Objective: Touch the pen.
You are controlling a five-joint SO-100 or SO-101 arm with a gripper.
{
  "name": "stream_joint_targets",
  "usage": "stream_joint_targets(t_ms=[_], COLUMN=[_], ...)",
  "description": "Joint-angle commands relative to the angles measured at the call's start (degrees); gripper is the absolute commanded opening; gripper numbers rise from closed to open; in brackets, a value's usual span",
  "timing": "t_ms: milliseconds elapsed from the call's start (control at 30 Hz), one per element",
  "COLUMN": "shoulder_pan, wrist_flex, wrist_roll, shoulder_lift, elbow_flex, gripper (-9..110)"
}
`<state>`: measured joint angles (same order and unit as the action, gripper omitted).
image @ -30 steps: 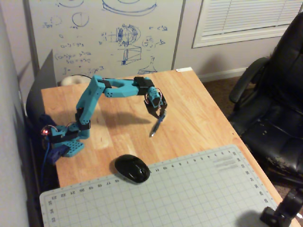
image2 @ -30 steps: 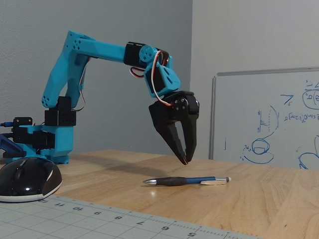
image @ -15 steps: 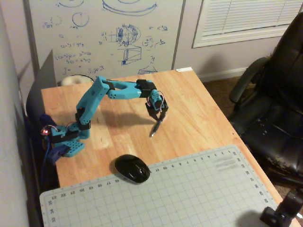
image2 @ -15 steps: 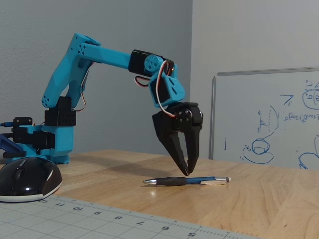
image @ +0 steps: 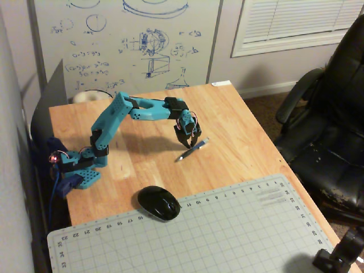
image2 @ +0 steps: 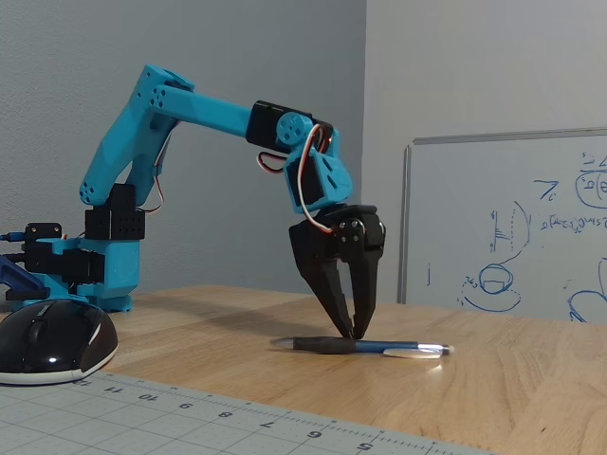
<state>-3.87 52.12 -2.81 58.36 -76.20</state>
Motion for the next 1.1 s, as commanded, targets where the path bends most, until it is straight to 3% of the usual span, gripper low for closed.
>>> stream_joint_targets(t_ms=[0,1067], shoulder_pan=[-0.44,-2.29], wrist_flex=[-0.53,-0.18], wrist_roll=[-0.09,0.09], shoulder_lift=[2.20,10.02], elbow_flex=[4.83,4.83], gripper=[1,1])
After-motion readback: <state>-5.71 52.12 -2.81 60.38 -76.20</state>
